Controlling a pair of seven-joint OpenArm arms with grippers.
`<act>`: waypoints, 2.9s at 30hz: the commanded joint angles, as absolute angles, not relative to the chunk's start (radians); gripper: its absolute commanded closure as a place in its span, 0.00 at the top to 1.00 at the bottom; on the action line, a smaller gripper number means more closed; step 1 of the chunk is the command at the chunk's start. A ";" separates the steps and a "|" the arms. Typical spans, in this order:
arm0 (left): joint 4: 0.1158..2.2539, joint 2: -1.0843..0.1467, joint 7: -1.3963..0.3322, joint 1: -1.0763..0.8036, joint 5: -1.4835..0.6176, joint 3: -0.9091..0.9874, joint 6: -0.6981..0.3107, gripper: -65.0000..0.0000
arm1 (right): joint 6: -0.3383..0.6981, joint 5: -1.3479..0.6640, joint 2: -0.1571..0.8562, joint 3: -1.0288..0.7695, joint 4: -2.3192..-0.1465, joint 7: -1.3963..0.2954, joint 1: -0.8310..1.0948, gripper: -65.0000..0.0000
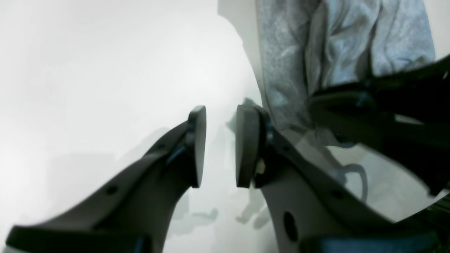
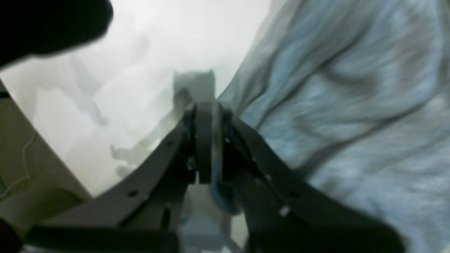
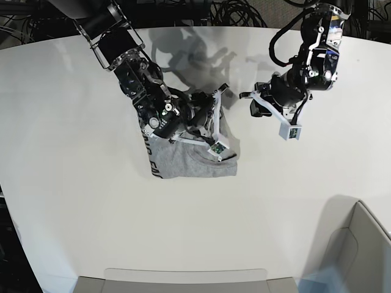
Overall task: Fold the T-shirt properly
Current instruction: 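Fold the bundle over with the right gripper toward the left gripper, then grasp the folded bundle with both grippers and lift it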
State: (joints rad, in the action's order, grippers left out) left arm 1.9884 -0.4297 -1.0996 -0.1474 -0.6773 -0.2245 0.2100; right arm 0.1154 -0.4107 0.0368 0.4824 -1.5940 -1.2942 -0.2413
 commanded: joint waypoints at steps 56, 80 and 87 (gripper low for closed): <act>1.484 -0.367 -0.883 0.450 -0.682 -0.467 0.214 0.00 | 0.255 -0.401 0.197 -0.001 -1.836 -1.293 -0.154 0.04; 1.461 -0.374 -1.121 0.305 -0.679 -0.509 0.076 0.00 | 0.262 -0.189 0.097 0.312 -1.422 -1.159 -0.282 0.04; 1.449 -0.407 -1.027 0.325 -0.677 -0.503 0.081 0.00 | 0.262 -0.189 0.091 0.325 -1.501 -1.191 -0.217 0.04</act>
State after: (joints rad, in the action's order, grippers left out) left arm 1.4315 -0.4049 -1.0481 0.2890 -0.6716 -0.5102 0.0849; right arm 0.2588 -0.1860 0.0933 0.3275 -1.4784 -1.1969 -0.1932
